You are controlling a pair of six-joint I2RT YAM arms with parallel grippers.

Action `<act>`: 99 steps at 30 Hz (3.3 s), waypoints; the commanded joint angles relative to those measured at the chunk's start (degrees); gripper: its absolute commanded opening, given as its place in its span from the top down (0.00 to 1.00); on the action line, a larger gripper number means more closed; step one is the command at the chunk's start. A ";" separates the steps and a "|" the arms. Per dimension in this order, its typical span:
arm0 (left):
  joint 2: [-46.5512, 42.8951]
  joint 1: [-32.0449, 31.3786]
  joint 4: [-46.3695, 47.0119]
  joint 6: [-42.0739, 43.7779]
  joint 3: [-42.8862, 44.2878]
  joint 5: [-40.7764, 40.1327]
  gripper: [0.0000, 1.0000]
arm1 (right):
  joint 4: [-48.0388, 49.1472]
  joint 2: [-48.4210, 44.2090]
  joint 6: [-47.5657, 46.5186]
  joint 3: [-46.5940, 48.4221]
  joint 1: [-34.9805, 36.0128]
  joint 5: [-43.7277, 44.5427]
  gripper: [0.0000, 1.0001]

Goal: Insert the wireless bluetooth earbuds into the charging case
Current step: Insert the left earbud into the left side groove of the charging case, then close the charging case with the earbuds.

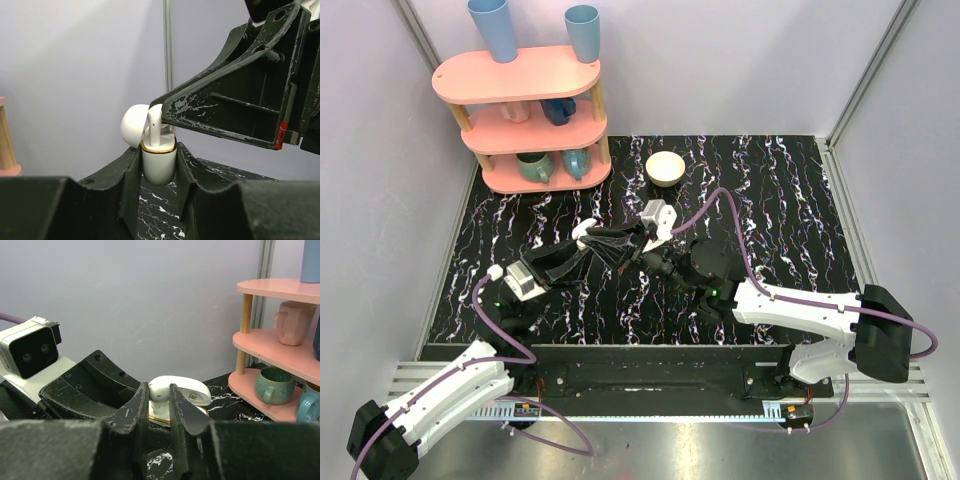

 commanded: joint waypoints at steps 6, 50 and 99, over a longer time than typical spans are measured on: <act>-0.71 -0.07 3.91 -0.43 0.05 0.12 1.00 | 0.86 -0.81 -1.18 1.39 0.67 -0.05 0.77; -1.67 -0.07 2.33 0.01 -0.39 -0.14 1.00 | -1.17 -5.99 -4.70 1.66 1.02 1.18 0.55; 0.88 -0.15 -0.84 9.33 2.16 21.57 1.00 | -31.67 -4.85 1.01 11.85 0.94 19.64 0.41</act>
